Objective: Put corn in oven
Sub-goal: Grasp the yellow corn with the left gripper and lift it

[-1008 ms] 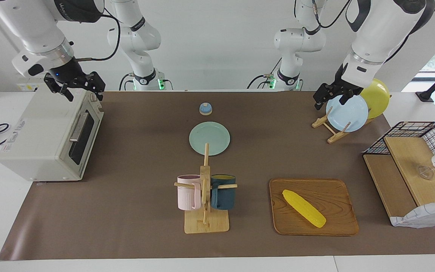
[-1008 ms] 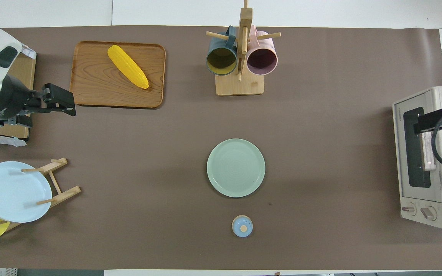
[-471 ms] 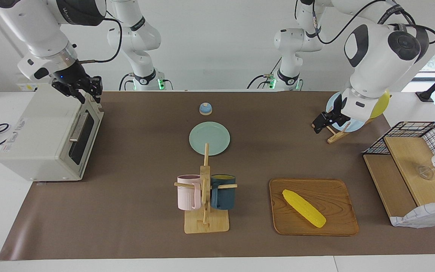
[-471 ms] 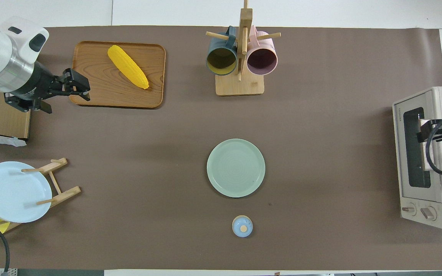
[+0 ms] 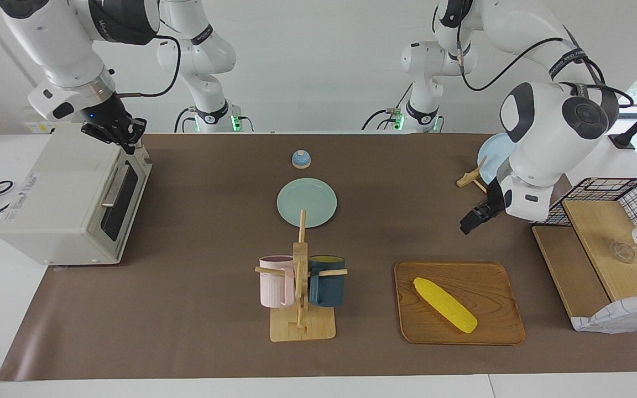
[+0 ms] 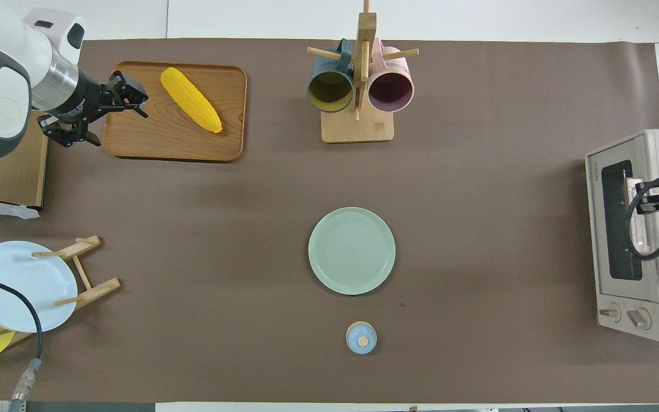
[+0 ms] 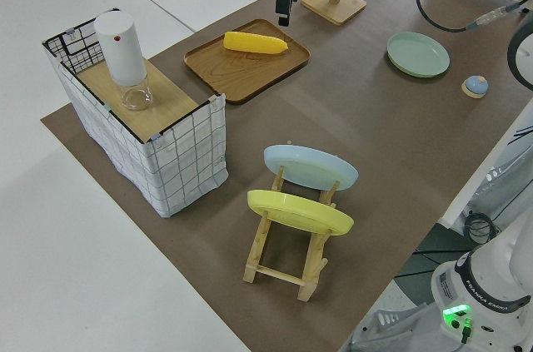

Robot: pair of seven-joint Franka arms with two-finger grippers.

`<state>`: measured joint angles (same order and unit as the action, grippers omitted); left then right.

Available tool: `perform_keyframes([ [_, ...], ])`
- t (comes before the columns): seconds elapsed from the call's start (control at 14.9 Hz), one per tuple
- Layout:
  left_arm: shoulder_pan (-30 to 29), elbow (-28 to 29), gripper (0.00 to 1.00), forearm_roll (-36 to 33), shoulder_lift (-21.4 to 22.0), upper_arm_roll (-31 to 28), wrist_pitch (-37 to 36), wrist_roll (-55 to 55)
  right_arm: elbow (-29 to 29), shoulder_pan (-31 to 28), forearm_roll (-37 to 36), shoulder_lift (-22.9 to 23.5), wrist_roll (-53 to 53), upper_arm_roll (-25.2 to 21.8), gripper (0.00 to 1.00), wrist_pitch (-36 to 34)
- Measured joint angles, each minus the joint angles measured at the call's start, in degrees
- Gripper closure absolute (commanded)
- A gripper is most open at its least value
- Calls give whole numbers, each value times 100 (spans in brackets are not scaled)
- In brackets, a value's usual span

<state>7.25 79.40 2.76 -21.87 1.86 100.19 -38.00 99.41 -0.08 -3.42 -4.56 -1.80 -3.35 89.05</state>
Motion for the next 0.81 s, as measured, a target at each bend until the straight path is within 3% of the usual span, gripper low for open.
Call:
perform_keyframes([
  [0.34,48,-858,0,-15,-1025,-143,182,-1326,344,-117,-25,-60,187,-25,100,260],
  [0.54,368,-1367,0,-17,-1706,-536,250,-1917,628,-165,-28,-142,197,-25,100,553],
  [0.81,488,-1659,0,100,-2061,-608,638,-2605,891,-395,-29,-166,192,-32,100,784],
])
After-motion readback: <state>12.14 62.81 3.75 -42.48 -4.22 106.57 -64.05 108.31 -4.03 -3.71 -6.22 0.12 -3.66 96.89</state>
